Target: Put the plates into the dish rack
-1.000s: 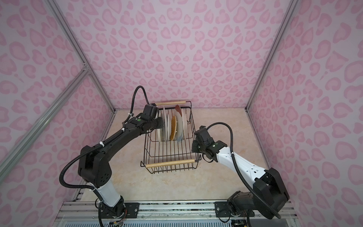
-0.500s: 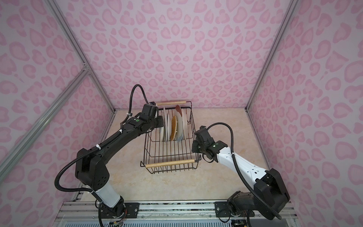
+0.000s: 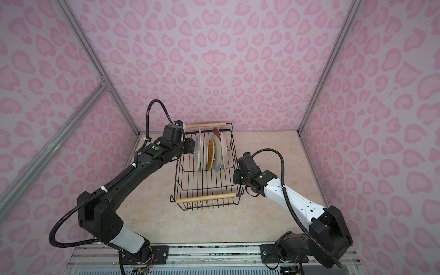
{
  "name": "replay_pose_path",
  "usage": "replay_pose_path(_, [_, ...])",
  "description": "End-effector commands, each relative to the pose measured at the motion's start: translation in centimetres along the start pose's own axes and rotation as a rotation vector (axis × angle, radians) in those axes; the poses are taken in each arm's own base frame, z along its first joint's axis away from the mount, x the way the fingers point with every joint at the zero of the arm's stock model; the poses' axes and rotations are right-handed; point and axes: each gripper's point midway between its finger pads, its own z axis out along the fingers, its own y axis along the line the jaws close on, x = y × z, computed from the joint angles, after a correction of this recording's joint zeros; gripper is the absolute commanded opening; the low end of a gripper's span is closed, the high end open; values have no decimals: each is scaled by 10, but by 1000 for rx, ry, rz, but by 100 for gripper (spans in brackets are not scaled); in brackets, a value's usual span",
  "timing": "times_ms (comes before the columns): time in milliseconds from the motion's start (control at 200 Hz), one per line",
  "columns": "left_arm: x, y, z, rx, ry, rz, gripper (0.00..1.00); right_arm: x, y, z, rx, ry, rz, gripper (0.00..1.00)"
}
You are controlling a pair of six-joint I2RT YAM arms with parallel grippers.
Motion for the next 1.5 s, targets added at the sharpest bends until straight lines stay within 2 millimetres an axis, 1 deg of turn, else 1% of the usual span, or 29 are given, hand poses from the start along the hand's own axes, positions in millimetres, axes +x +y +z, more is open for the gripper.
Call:
replay_pose_path(0, [-6,-4,-21,51,-30,-19,43,-10,3,-6,-13,-34,18,24])
replay_pose_path(165, [-11,-8,-59,141,-77,-36,46,-20,4,-17,-34,-65,20,50])
replay_pose_path(200, [-16,-10,-71,162,-103,-36,48,-24,6,-21,-42,-78,15,57])
replay_pose_path(210, [-9,-7,-69,157,-89,-35,48,-25,6,-22,-42,-81,12,58])
replay_pose_path(235, [-8,-5,-76,164,-102,-37,50,-29,7,-27,-42,-96,7,63])
replay_pose_path(260, [-8,-4,-83,174,-116,-40,53,-33,7,-31,-37,-112,1,69])
replay_pose_path(285, [-8,-2,-90,185,-131,-45,56,-38,7,-37,-32,-132,-7,77])
replay_pose_path(325, [-7,0,-102,198,-159,-51,65,-47,7,-48,-27,-171,-21,94])
replay_pose_path(335, [-7,1,-105,199,-167,-53,68,-50,6,-50,-26,-179,-25,97])
replay_pose_path(355, [-7,4,-110,200,-181,-58,78,-54,7,-56,-24,-197,-33,98])
replay_pose_path(365, [-7,5,-113,200,-188,-60,89,-57,6,-60,-22,-206,-39,98])
replay_pose_path(370, [-7,6,-114,200,-192,-61,91,-58,6,-61,-21,-212,-41,98])
replay_pose_path(380, [-6,7,-117,200,-197,-63,100,-60,6,-65,-18,-220,-49,98])
replay_pose_path(400, [-6,10,-122,198,-209,-67,98,-65,5,-72,-9,-241,-61,98])
replay_pose_path(460, [-4,22,-134,175,-243,-75,98,-79,0,-94,34,-309,-88,98])
replay_pose_path(520, [-1,41,-144,104,-284,-106,98,-92,-6,-114,56,-369,-103,98])
replay_pose_path(645, [13,78,-160,9,-365,-182,98,-117,-30,-142,68,-476,-84,98])
replay_pose_path(705, [20,98,-164,-57,-393,-210,98,-126,-49,-149,79,-537,-58,98])
replay_pose_path(815, [40,138,-159,-225,-436,-217,98,-133,-95,-143,107,-639,-11,98])
replay_pose_path(890, [54,164,-149,-356,-459,-183,98,-125,-129,-132,174,-689,14,98])
replay_pose_path(950, [65,177,-135,-416,-476,-134,97,-117,-154,-120,250,-707,26,98])
replay_pose_path(1055, [83,196,-109,-471,-477,-107,98,-100,-188,-95,335,-729,12,98])
replay_pose_path(1095, [90,207,-100,-496,-468,-120,98,-93,-198,-86,371,-754,-6,98])
replay_pose_path(1165, [98,226,-88,-539,-459,-144,98,-82,-213,-75,420,-775,-26,98])
replay_pose_path(1185, [95,228,-86,-542,-476,-146,98,-79,-216,-72,429,-776,-28,98])
replay_pose_path(1245, [97,238,-79,-562,-478,-135,98,-72,-223,-66,448,-778,-24,98])
replay_pose_path(1300, [97,245,-77,-577,-492,-115,97,-69,-226,-62,456,-779,-35,98])
replay_pose_path(1380, [93,250,-77,-566,-538,-97,97,-66,-230,-53,471,-770,-54,98])
replay_pose_path(1495, [98,266,-74,-566,-569,-107,98,-62,-236,-43,487,-763,-51,98])
